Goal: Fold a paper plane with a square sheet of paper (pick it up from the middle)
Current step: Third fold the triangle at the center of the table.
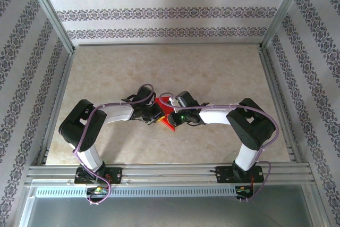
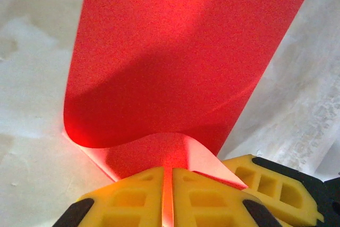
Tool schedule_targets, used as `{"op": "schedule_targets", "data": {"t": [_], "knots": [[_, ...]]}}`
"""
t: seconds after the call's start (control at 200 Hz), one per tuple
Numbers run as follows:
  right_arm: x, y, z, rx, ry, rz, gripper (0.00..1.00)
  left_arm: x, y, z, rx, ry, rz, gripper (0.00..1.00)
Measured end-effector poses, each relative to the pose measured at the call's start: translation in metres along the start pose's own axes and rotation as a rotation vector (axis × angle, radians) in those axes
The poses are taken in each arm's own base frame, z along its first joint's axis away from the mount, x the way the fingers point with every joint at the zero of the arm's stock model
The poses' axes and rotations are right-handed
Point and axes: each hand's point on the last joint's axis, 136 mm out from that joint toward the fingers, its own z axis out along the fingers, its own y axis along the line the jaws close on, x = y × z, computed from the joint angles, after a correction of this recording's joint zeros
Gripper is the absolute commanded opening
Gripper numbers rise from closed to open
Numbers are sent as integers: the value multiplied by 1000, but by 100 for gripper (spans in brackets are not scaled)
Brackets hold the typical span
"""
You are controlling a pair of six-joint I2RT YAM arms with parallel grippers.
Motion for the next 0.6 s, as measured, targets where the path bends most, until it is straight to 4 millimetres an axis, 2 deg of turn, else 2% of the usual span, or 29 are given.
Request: {"op": "schedule_targets", "data": {"t": [0.6], "knots": [[0,0,0,0,0,1,12,-2,8,5,-29,-4,13,12]]}}
